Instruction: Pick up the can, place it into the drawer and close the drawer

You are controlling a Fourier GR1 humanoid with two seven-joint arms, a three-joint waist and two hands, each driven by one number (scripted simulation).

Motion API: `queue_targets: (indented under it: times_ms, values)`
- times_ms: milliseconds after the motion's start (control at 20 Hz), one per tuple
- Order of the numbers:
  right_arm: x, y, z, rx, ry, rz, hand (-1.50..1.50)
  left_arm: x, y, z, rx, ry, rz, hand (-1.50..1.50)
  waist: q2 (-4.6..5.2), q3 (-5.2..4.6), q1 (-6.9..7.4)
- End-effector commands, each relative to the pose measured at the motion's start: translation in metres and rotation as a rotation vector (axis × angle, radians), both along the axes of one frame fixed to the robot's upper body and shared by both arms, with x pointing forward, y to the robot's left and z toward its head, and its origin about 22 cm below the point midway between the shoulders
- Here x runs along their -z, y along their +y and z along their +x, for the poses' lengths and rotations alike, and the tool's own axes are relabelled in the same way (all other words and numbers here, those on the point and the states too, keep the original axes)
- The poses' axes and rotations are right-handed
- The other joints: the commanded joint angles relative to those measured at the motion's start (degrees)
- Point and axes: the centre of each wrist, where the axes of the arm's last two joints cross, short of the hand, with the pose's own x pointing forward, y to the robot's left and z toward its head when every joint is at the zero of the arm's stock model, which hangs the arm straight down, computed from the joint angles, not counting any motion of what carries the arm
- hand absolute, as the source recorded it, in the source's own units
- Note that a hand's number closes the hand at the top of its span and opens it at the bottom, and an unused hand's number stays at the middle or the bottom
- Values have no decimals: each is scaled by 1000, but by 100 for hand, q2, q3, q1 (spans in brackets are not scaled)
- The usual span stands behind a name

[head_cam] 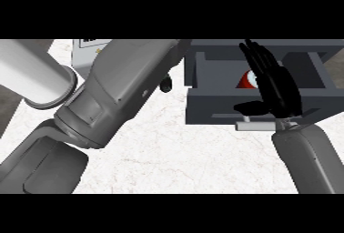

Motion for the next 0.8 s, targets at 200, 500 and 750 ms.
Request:
queue_targets:
  times_ms: [200,500,750]
  values:
    - [33,16,47,54,-19,-76,-150,2,32,10,-30,10,8,-150,-39,-3,151]
    - [39,14,73,162,-119,-67,-150,-5,52,12,-42,10,10,-150,-46,-2,248]
    - [26,35,96,173,-165,-75,-150,-7,56,9,-34,25,21,-150,-39,-2,329]
